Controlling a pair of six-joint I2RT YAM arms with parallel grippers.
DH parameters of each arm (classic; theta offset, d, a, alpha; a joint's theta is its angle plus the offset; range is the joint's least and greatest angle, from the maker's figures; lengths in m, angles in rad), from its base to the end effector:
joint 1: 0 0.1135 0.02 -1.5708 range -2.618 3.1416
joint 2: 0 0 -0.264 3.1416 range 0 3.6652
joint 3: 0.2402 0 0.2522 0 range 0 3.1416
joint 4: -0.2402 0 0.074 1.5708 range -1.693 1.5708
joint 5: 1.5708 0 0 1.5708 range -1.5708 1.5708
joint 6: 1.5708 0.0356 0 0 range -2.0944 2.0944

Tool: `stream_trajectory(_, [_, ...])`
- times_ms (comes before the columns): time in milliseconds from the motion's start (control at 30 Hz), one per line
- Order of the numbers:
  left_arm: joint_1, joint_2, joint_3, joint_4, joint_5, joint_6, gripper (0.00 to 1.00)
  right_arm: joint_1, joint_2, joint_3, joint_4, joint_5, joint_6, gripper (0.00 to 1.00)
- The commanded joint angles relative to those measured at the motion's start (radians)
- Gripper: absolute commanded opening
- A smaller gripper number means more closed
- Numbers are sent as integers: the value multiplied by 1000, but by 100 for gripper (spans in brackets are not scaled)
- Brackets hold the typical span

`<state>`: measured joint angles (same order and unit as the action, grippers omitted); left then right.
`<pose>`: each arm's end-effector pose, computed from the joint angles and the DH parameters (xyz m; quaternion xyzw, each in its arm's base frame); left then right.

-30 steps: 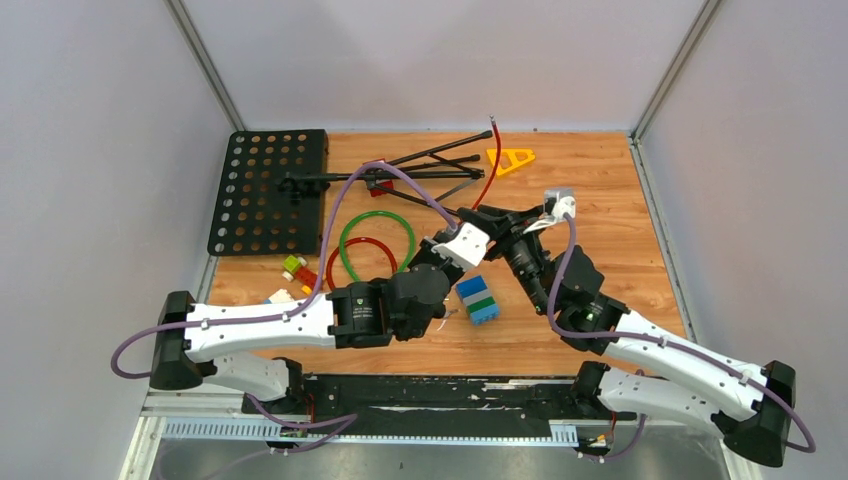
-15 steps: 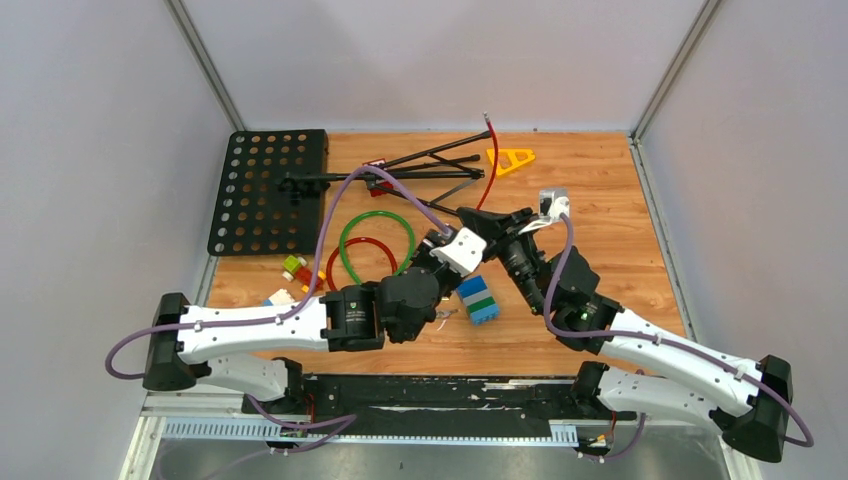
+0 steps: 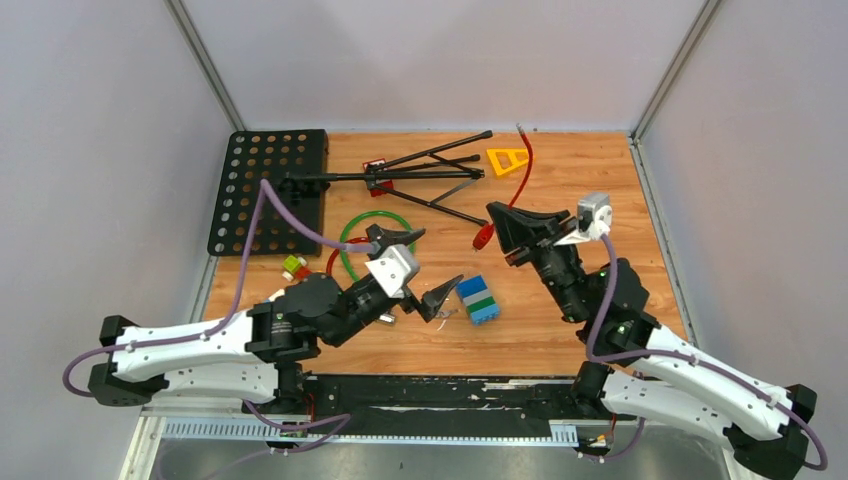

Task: Lock with the key
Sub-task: Pick up the lock from the center of the board.

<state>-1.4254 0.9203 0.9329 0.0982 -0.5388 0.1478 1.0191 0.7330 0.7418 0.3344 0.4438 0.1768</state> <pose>0.0482 -0.2034 0.3982 0.3150 0.5944 -0.2858 0.6825 0.1012 0.1352 0.3880 -0.0655 0.5863 0.3441 0.7304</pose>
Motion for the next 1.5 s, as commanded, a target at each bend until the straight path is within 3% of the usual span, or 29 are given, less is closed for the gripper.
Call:
stream_trajectory(0, [-3, -73, -10, 65, 204, 34, 100, -3, -84, -5, 67, -291, -183, 0])
stream_trajectory(100, [-3, -92, -1, 42, 296, 35, 98, -2, -108, 11, 31, -543, -274, 0])
stream_trajectory(267, [-3, -84, 12, 12, 437, 37, 92, -3, -113, 60, -43, -831, -358, 0])
stream_trajectory(533, [-3, -62, 43, -39, 533, 36, 92, -2, -115, 72, 17, -1105, -349, 0])
stream_trajectory(933, [-3, -22, 82, -83, 704, 36, 79, -3, -69, 109, 40, -1297, -299, 0])
stream_trajectory(1233, [-3, 2, 96, -94, 737, 26, 56, -3, -75, 110, 37, -1315, -303, 0])
stream_trajectory(1400, [-3, 21, 108, -125, 757, 26, 54, -2, -81, 111, 37, -1309, -304, 0])
stream_trajectory(1467, [-3, 31, 111, -127, 770, 24, 60, -3, -81, 111, 37, -1309, -304, 0])
